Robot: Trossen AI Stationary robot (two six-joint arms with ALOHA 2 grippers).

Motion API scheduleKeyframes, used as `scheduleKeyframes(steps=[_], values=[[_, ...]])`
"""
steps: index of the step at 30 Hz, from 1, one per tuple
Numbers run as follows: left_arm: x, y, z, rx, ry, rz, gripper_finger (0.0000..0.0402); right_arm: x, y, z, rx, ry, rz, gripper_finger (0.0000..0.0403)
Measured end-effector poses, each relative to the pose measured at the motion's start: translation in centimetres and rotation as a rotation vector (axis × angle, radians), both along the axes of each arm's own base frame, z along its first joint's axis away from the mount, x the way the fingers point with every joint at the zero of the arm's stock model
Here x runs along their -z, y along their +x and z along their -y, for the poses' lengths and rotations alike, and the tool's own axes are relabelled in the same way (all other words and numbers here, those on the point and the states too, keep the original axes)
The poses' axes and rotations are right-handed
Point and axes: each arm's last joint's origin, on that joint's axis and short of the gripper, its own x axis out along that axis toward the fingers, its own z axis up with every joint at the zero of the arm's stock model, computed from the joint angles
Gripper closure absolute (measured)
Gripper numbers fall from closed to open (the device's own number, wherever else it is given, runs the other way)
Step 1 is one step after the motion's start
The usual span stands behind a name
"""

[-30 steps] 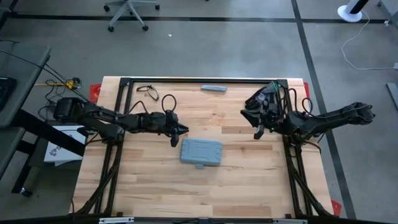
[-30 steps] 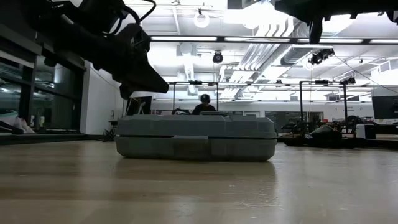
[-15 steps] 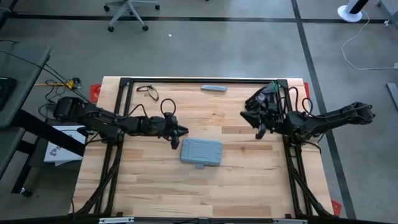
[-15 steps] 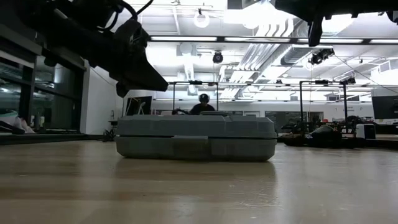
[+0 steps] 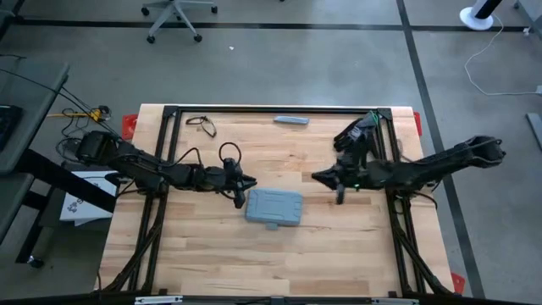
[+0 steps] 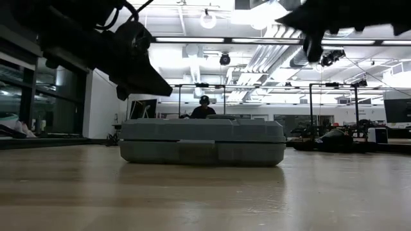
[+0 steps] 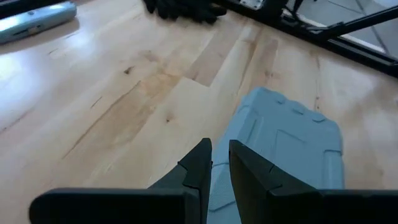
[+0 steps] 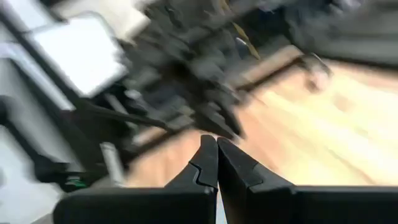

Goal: Prefit tool cases

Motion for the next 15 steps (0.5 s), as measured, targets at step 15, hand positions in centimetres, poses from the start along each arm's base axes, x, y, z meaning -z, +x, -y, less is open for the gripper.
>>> scheduleKeyframes(steps=[15], values=[[3.9, 1.3, 0.5, -0.029, -0.086, -0.076, 0.0353, 8.9, 7.8, -1.8, 0.021, 0.053, -0.314, 0.0403]])
